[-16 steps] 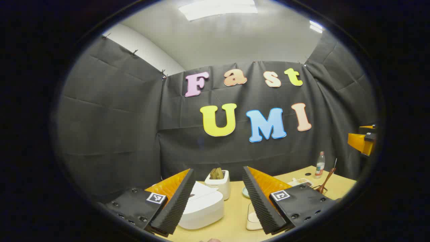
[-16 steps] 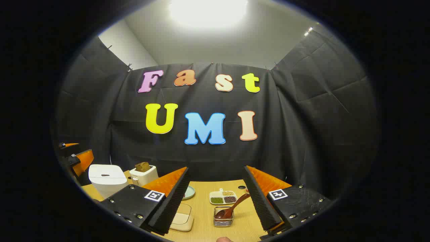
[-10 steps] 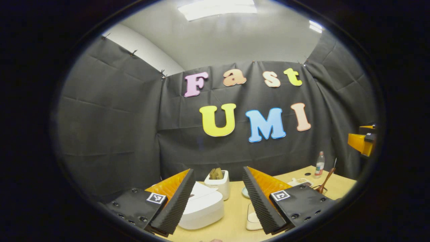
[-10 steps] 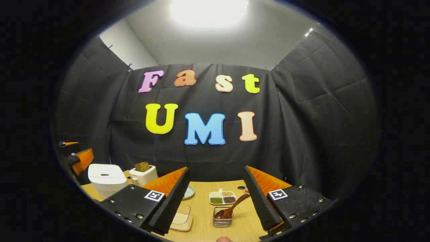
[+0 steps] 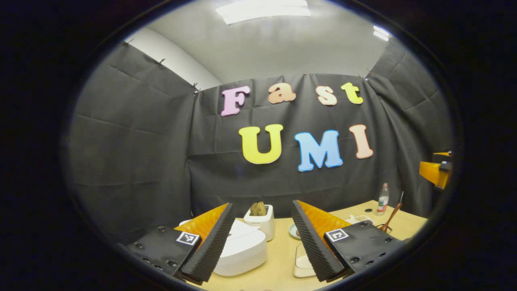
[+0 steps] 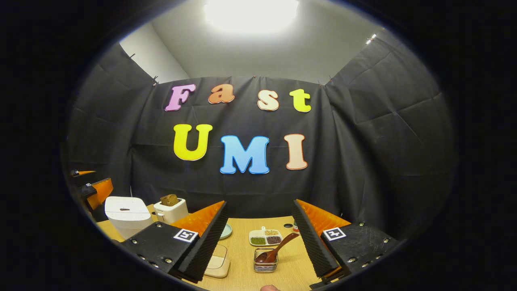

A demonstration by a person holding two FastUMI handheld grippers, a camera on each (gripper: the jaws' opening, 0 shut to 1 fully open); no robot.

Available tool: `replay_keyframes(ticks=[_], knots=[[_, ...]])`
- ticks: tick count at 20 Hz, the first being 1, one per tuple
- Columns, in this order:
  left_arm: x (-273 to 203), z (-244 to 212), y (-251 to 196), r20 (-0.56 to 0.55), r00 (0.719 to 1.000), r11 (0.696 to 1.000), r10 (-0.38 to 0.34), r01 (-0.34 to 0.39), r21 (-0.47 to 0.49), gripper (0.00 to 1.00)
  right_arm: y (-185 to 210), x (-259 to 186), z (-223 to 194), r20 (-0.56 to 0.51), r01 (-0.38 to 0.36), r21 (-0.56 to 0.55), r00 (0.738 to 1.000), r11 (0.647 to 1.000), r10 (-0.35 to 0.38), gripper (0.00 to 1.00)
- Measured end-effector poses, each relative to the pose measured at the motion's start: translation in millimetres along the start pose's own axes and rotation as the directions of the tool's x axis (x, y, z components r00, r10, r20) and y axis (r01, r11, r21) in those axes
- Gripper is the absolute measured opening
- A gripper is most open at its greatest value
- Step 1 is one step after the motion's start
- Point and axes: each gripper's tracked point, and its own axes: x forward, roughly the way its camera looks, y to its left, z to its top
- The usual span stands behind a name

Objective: Close the left gripper, press the button to open the rice cooker; take a wooden spoon from the chopstick holder with the right hand, scoop a spoonful of rice and pour it into the rice cooker, then put the wooden spoon back into the chopstick holder.

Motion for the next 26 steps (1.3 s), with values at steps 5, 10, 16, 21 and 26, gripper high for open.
replay_keyframes(ticks=[5, 10, 16, 21, 26], knots=[[-1, 2, 4, 0.006, 1.000, 1.000, 0.001, -0.001, -0.005, 0.95, 0, -1, -3, -0.004, -0.006, 0.009, 1.000, 1.000, 0.006, 0.96], [2, 10, 8, 0.015, 1.000, 1.000, -0.009, 0.008, 0.003, 0.85, 2, -1, -3, -0.005, -0.015, 0.010, 1.000, 1.000, 0.015, 0.96], [-4, 14, 14, 0.031, 0.999, 1.000, -0.013, 0.013, 0.015, 0.43, 4, -3, -2, 0.001, -0.021, -0.001, 1.000, 1.000, 0.021, 0.96], [1, 12, 22, 0.027, 1.000, 1.000, -0.001, 0.001, -0.006, 0.12, 9, -3, 1, 0.008, -0.028, -0.006, 1.000, 1.000, 0.028, 0.96], [13, -5, 39, -0.020, 1.000, 0.999, -0.001, 0.000, -0.039, 0.10, 15, -5, 0, 0.008, -0.022, -0.015, 1.000, 1.000, 0.023, 0.96]])
